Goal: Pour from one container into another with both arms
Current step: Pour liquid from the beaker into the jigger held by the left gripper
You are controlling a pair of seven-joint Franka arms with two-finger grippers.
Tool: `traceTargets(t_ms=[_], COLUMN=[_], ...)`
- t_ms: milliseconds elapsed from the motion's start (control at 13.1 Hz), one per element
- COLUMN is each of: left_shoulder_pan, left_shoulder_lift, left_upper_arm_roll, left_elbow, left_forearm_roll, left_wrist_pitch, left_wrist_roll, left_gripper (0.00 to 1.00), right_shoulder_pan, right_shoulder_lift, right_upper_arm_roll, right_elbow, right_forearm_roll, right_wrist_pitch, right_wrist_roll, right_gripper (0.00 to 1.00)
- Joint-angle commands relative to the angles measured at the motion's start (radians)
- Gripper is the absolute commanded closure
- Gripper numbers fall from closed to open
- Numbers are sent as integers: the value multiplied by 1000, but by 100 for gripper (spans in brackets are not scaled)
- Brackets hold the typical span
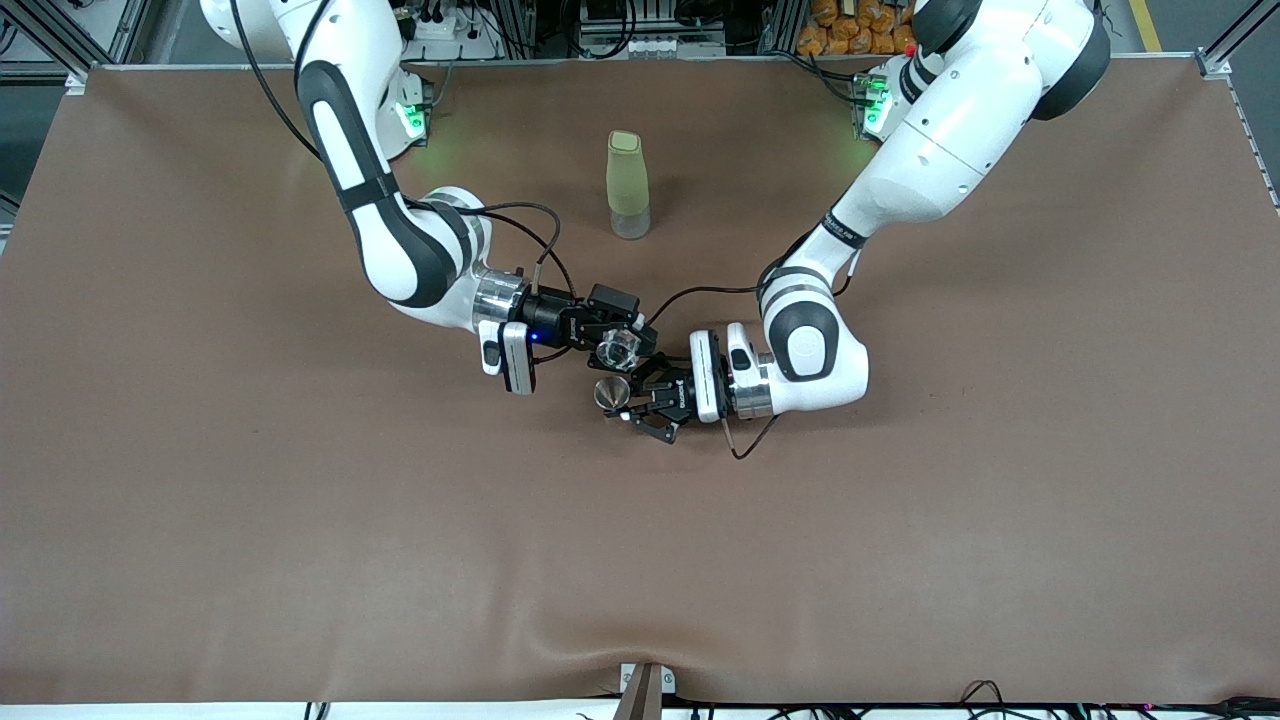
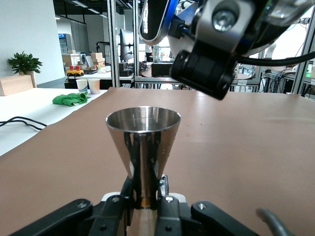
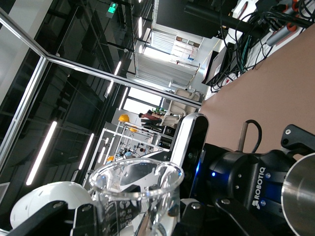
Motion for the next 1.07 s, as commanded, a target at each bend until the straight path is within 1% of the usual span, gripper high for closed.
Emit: traceTargets(t_ms=[0, 458, 992], left_shoulder_pan=[7, 12, 21], left_shoulder_lift=[0, 0, -2], left_upper_arm_roll=[-4, -3, -4], left_elbow=[-4, -10, -18], left_forearm_roll=[-26, -23, -23], left_wrist_pitch=[-18, -37, -53], left_wrist_roll=[35, 35, 52], left_gripper=[100, 100, 100], right_shoulder_pan=[-12, -21, -23], right_shoulder_lift=[8, 10, 10], right_upper_arm_roll=[8, 10, 10], right_elbow=[22, 23, 22], right_forearm_roll=[14, 12, 19], right_wrist_pitch=[-3, -23, -51], right_wrist_roll=[33, 69, 201], right_gripper=[100, 100, 100])
